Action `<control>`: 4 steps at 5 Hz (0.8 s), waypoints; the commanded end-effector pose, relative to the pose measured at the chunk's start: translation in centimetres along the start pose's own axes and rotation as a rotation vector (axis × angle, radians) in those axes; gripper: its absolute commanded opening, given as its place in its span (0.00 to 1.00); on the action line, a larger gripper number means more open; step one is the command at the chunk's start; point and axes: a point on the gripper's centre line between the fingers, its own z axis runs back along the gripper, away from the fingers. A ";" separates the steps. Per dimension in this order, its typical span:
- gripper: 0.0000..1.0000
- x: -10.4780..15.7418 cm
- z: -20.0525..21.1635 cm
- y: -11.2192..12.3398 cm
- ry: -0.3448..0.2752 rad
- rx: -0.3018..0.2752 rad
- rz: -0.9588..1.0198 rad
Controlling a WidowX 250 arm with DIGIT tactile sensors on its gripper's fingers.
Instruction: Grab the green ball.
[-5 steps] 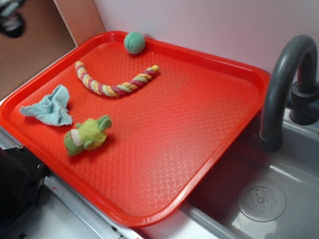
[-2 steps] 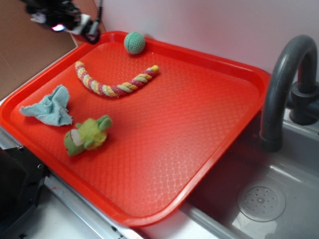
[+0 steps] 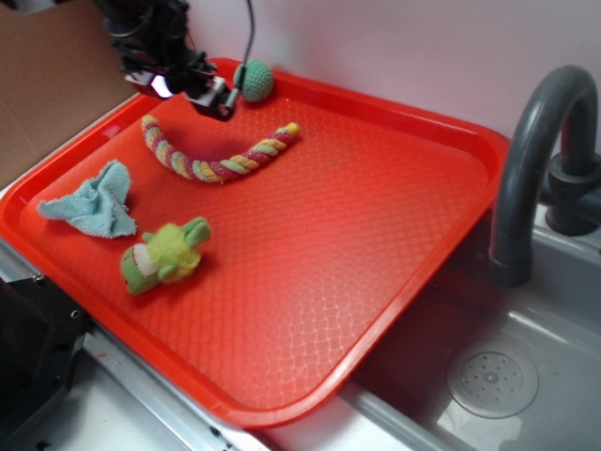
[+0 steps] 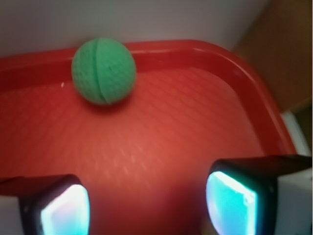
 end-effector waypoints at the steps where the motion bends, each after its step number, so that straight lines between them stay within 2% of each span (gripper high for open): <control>1: 1.00 5.4 -1.0 -1.1 -0.133 -0.196 -0.036; 2: 1.00 6.7 -1.4 -1.7 -0.151 -0.232 -0.063; 4: 1.00 7.0 -3.0 -1.3 -0.133 -0.221 -0.078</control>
